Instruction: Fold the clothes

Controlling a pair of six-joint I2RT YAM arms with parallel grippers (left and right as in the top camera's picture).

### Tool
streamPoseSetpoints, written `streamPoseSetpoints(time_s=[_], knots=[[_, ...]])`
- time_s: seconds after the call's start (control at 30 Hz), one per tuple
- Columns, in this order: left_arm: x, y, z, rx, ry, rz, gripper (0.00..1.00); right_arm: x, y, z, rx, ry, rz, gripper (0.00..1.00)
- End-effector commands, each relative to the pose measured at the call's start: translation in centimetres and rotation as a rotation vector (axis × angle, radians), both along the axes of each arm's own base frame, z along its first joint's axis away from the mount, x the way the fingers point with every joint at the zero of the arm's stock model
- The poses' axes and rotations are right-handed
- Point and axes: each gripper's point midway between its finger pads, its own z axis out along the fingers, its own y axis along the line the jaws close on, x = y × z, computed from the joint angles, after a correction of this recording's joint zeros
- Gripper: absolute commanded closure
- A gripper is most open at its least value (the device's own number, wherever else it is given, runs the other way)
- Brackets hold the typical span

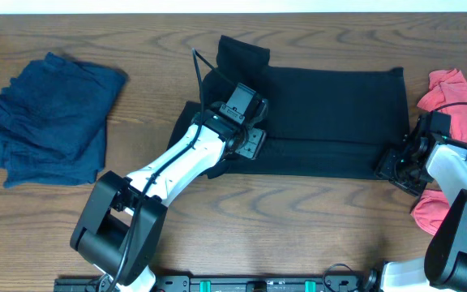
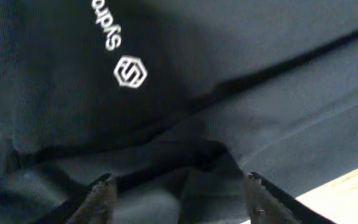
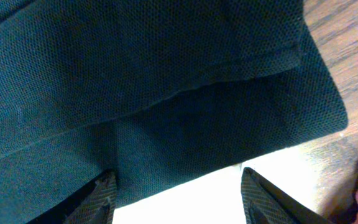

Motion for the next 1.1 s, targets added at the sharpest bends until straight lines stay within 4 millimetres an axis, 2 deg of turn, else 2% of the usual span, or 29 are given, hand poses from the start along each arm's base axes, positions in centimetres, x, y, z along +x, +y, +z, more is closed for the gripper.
streamPoseSetpoints(time_s=[0.0,0.1,0.2,0.3,0.33,0.47,0.6,0.7,0.83,0.87,0.93,0.97,1.0,1.07], knots=[[0.5,2.3,0.8,0.071,-0.025,0.054,0.31,0.0,0.1,0.4,-0.010,-0.009,0.028,0.38],[0.8,6.3,1.5,0.160,-0.025,0.168,0.31,-0.2,-0.1,0.4,-0.027,0.002,0.035,0.38],[0.6,10.1,2.3,0.173,0.016,0.315,0.31,-0.3,-0.4,0.4,-0.041,0.009,0.034,0.37],[0.3,13.5,2.0,0.168,0.081,0.471,0.31,-0.3,-0.4,0.4,-0.040,0.008,0.034,0.37],[0.1,13.9,1.4,0.152,0.113,0.488,0.32,-0.3,-0.4,0.4,-0.040,0.008,0.033,0.37],[-1.1,13.4,-0.8,0.055,0.243,0.490,0.40,-0.4,-0.4,0.4,-0.040,0.010,0.034,0.37],[-1.7,11.9,-2.5,0.006,0.308,0.449,0.40,-0.6,-0.3,0.3,-0.037,0.018,0.033,0.37],[-1.3,11.0,-2.8,-0.022,0.300,0.406,0.39,-0.6,-0.3,0.3,-0.036,0.020,0.033,0.37],[-0.1,10.6,-2.5,-0.045,0.254,0.402,0.40,-0.8,-0.2,0.3,-0.034,0.026,0.034,0.38],[0.2,10.7,-2.5,-0.042,0.243,0.405,0.44,-0.8,-0.2,0.3,-0.034,0.028,0.034,0.38],[0.6,11.2,-2.6,-0.018,0.219,0.416,0.63,-0.9,-0.2,0.3,-0.033,0.030,0.034,0.38],[0.9,11.6,-2.6,0.003,0.198,0.425,0.78,-0.9,-0.2,0.3,-0.033,0.030,0.034,0.38],[1.3,12.1,-2.6,0.026,0.175,0.437,0.87,-0.9,-0.2,0.3,-0.033,0.030,0.034,0.39],[2.5,13.6,-2.4,0.084,0.106,0.502,0.92,-0.9,-0.2,0.3,-0.033,0.030,0.034,0.38]])
